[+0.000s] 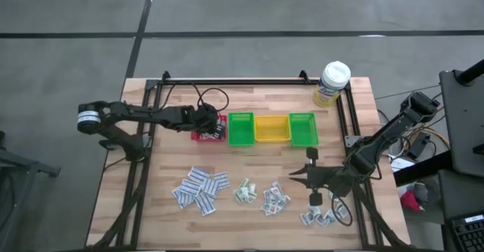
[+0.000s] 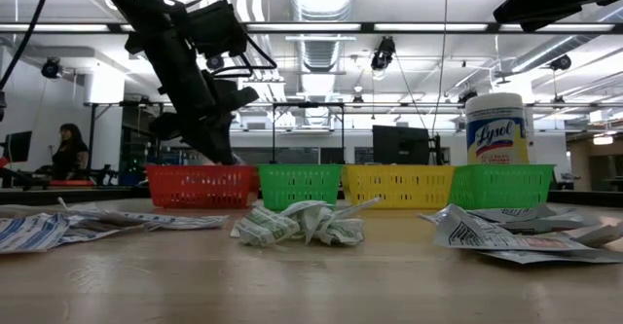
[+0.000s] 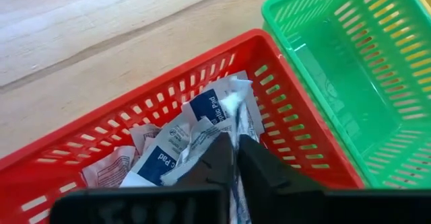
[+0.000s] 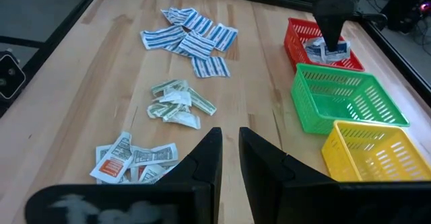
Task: Pick & Place First Aid Supplies
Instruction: Put the alcohol pad into the red basket
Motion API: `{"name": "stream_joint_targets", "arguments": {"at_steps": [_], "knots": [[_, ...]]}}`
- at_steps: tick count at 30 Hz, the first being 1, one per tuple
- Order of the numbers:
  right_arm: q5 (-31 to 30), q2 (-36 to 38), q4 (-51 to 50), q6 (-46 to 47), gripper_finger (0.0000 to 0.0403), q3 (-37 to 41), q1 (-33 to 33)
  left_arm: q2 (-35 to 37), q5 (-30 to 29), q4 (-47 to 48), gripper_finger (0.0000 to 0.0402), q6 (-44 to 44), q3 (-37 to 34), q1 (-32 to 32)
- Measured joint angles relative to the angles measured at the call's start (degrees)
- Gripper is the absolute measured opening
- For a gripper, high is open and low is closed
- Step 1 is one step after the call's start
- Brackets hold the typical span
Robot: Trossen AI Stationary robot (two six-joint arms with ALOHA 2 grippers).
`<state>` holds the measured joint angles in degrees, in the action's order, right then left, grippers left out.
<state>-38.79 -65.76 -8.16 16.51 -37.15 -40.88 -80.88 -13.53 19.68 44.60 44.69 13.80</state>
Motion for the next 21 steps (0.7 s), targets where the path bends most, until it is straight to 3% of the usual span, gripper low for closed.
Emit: {"name": "stream_joint_targets", "arguments": {"at_steps": [11,21], "knots": [[0.0,0.0,0.0,0.3,0.0048,0.0,0.0,0.5,0.0,0.2,0.0128,-1.9,0.0,0.0],[0.1,0.0,0.0,2.5,0.0048,0.0,0.0,8.3,0.1,6.7,0.0138,-3.7,0.0,0.4]]}}
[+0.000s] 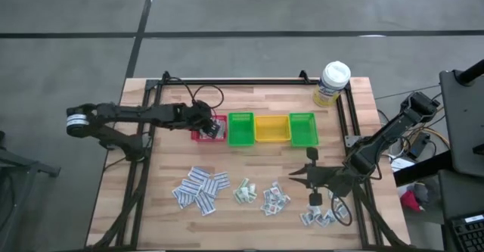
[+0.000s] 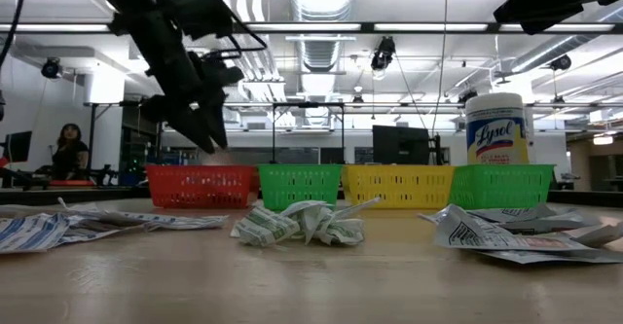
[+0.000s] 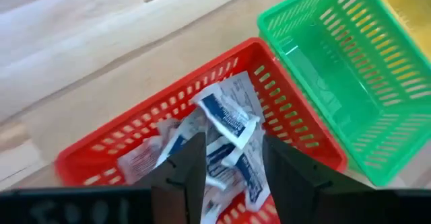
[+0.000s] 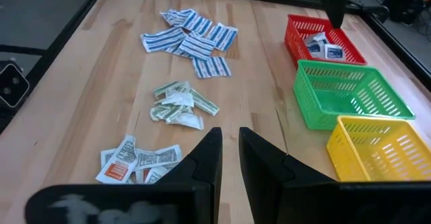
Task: Pick & Place First Aid Supplies
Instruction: Put the alcohol pad into the red basket
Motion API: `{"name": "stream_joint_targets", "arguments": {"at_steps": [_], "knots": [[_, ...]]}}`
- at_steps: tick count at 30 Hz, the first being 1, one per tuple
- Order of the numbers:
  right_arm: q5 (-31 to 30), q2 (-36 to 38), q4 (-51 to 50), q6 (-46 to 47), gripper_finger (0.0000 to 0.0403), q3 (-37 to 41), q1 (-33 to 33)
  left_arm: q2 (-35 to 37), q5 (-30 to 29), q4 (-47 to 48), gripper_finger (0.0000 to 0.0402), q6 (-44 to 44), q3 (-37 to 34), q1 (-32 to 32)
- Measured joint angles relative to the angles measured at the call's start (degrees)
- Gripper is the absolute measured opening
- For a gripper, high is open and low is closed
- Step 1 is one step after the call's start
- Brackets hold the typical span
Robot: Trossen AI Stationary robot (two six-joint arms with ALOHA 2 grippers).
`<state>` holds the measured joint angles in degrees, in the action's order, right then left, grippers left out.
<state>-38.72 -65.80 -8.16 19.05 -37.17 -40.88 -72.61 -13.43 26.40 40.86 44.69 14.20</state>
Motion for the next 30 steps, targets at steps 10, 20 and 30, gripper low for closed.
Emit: {"name": "stream_joint_targets", "arguments": {"at_steps": [10,20,30], "knots": [[0.3,0.0,-3.1,0.5,0.0048,0.0,0.0,11.7,0.1,2.3,0.0138,-9.8,0.0,-1.4],[10.8,0.0,-14.9,14.1,0.0048,-3.6,0.0,18.8,-1.4,-6.2,0.0138,-21.7,-2.9,-7.1],[26.8,0.0,-27.9,31.3,0.0047,-6.7,0.0,23.7,-1.5,-19.1,0.0138,-22.8,-13.8,-12.4]]}}
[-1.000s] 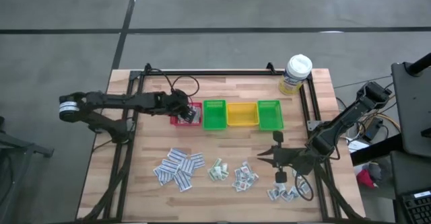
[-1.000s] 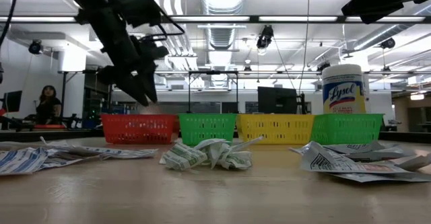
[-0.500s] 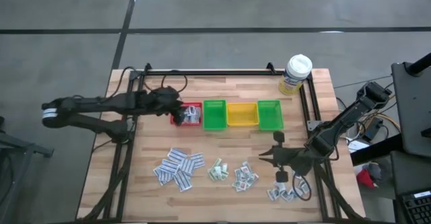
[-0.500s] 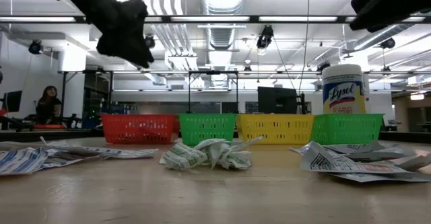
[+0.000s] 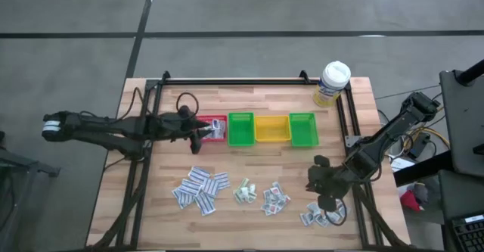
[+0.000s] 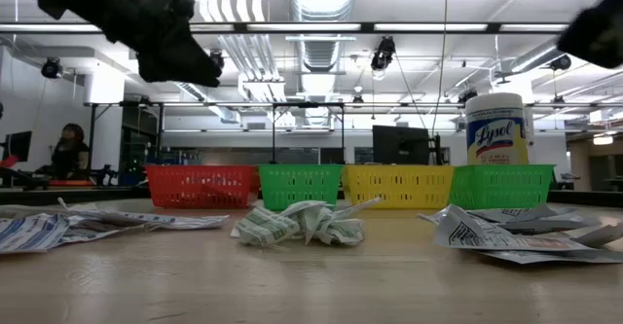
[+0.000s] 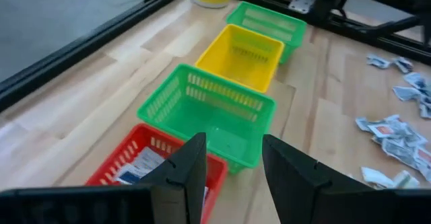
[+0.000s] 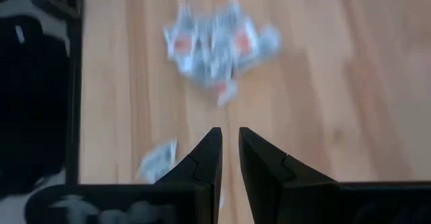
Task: Pick & Place First Aid Supplies
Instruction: Put the alcohol pad into the red basket
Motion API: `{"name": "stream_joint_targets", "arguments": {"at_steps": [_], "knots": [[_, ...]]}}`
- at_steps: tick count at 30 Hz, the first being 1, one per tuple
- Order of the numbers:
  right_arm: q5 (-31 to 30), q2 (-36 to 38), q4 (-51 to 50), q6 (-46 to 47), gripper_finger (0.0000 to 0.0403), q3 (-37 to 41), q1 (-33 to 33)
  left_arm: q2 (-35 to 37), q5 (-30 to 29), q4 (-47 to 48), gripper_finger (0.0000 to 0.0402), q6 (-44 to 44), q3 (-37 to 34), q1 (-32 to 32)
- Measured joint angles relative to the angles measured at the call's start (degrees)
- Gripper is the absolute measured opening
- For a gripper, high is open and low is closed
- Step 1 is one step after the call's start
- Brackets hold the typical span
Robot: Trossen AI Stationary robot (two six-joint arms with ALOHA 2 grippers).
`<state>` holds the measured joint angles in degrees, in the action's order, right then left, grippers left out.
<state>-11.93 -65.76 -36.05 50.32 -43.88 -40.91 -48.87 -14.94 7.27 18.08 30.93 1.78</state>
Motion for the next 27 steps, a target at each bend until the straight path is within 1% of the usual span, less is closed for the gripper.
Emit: {"name": "stream_joint_targets", "arguments": {"at_steps": [4,7,9,13,16,23,27], "knots": [[6.5,0.0,-6.6,11.5,0.0047,0.0,-0.1,1.9,0.0,-5.2,0.0138,-0.1,-4.3,-1.3],[10.0,0.0,-10.5,18.0,0.0047,0.0,-0.1,3.3,0.0,-9.0,0.0138,-0.2,-7.1,-1.8],[11.6,0.0,-12.5,22.3,0.0047,0.0,-0.1,4.3,0.0,-9.9,0.0138,-0.2,-8.1,-1.8],[15.6,0.0,-16.9,34.2,0.0047,0.0,-0.1,5.3,0.0,-10.2,0.0138,0.5,-9.3,-1.8],[16.8,0.0,-18.3,41.5,0.0047,0.0,-0.4,5.6,0.0,-10.2,0.0138,1.1,-9.9,-1.8],[17.3,0.0,-18.2,50.7,0.0047,0.0,-1.4,5.6,0.1,-10.3,0.0138,1.2,-10.6,-1.9],[19.8,-0.5,-18.1,55.8,0.0047,0.9,-2.9,5.6,0.6,-10.3,0.0138,0.9,-10.6,-2.2]]}}
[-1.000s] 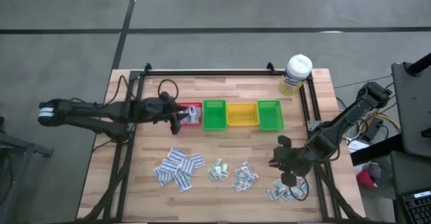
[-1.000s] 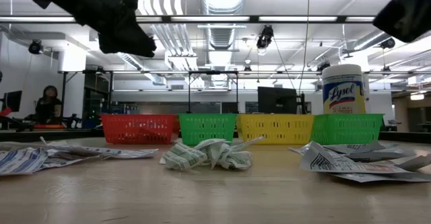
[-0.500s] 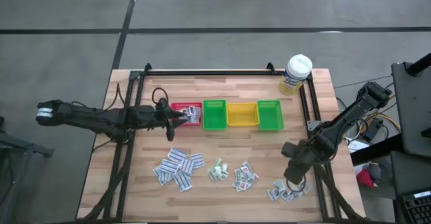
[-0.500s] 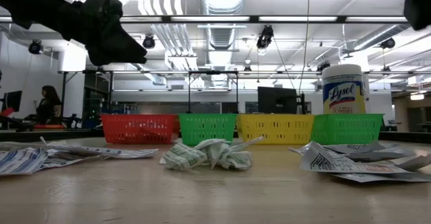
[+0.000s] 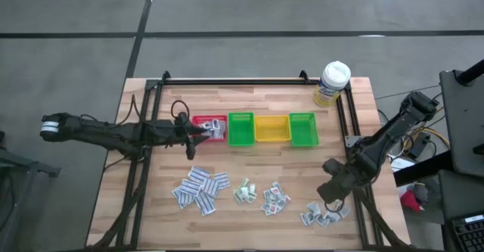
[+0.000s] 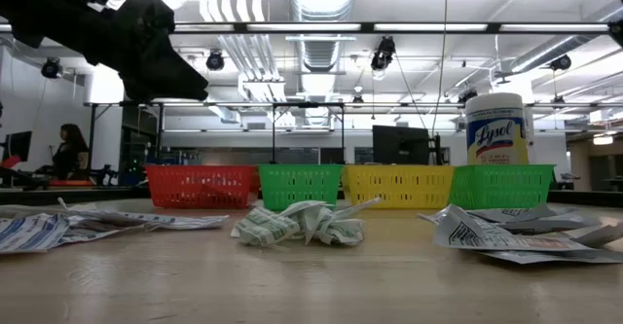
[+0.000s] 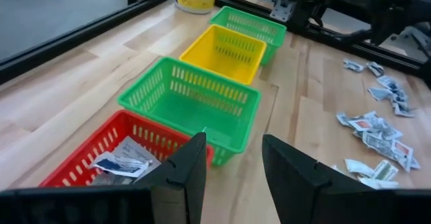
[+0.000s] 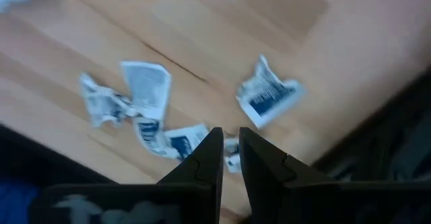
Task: Pick & Place First Aid Supplies
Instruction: Put the alcohol pad into the red basket
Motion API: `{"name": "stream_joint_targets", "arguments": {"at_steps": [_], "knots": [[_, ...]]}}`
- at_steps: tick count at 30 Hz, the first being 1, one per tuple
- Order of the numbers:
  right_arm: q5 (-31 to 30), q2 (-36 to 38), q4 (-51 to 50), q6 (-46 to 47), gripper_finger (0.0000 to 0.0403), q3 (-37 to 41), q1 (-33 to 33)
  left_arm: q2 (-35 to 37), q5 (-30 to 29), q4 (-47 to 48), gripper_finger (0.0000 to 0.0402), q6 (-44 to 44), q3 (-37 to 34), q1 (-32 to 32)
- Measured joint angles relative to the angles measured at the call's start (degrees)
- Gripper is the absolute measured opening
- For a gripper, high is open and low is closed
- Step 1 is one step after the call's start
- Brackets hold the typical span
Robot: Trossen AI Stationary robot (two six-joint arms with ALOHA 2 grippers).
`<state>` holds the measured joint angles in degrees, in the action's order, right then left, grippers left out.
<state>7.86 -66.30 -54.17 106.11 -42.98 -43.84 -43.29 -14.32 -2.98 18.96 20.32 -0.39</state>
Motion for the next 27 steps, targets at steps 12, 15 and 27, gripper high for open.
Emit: {"name": "stream_joint_targets", "arguments": {"at_steps": [12,15,27], "knots": [[4.2,-8.4,4.9,6.0,0.0096,0.9,-3.2,0.6,0.0,0.0,0.0138,-3.5,0.0,-0.3],[4.2,-10.8,4.8,7.3,0.0115,1.3,-3.2,0.6,0.0,0.0,0.0138,-3.5,0.0,-0.3],[4.2,-16.1,4.3,14.3,0.0143,2.4,-3.2,0.6,0.3,0.0,0.0138,-3.6,0.0,-0.3]]}}
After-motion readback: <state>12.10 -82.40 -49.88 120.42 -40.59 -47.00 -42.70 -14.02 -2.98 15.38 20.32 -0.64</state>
